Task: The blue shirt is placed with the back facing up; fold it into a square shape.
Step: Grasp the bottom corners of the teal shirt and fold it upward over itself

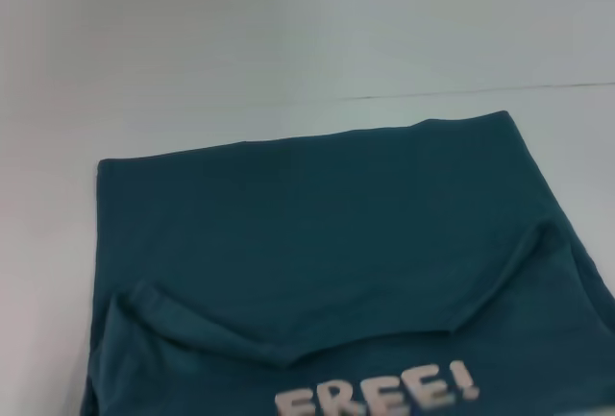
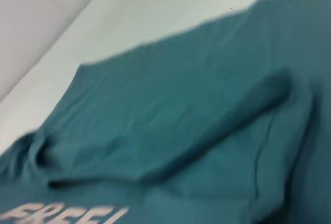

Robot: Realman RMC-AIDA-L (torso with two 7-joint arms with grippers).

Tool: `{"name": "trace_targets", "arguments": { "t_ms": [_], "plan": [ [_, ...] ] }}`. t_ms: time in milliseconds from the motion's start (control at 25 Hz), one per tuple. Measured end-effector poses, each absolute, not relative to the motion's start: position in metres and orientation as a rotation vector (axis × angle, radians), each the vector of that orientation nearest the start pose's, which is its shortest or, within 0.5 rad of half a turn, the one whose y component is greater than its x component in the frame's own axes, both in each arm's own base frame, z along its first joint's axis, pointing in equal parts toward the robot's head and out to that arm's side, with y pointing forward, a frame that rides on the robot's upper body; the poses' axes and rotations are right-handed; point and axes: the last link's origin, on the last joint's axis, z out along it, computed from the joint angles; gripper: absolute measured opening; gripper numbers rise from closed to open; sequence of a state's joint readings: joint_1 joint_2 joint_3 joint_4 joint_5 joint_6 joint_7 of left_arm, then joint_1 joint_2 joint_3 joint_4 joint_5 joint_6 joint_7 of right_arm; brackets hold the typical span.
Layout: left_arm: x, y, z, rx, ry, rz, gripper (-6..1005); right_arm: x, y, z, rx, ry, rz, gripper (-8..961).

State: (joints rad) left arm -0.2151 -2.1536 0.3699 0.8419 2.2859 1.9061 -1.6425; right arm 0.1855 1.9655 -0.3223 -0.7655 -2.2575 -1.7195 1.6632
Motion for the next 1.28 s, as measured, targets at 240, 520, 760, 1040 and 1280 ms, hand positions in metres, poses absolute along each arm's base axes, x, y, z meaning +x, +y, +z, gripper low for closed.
{"name": "trace_targets", "arguments": {
  "t_ms": [240,520,760,1040,1280],
  "plan": [
    [-0.326,0.247,0.039,-2.459,-1.29,-0.854,40,0.387,0.259,0.107,-2.192,1.271,0.555,24],
    [-0.312,0.303,0.039,-2.394,-1.272,-0.829,42,0.356,0.336,0.103,-2.166,1.164,0.525,25],
    [-0.288,0.379,0.037,-2.248,-1.246,-0.741,44,0.337,0.389,0.09,-2.098,1.11,0.46,26],
    [-0.279,0.416,0.028,-2.13,-1.229,-0.644,47,0.314,0.44,0.068,-2.008,1.002,0.339,27],
    [-0.275,0.435,0.026,-2.044,-1.203,-0.596,49,0.297,0.461,0.067,-1.962,0.936,0.307,29]
  ]
}}
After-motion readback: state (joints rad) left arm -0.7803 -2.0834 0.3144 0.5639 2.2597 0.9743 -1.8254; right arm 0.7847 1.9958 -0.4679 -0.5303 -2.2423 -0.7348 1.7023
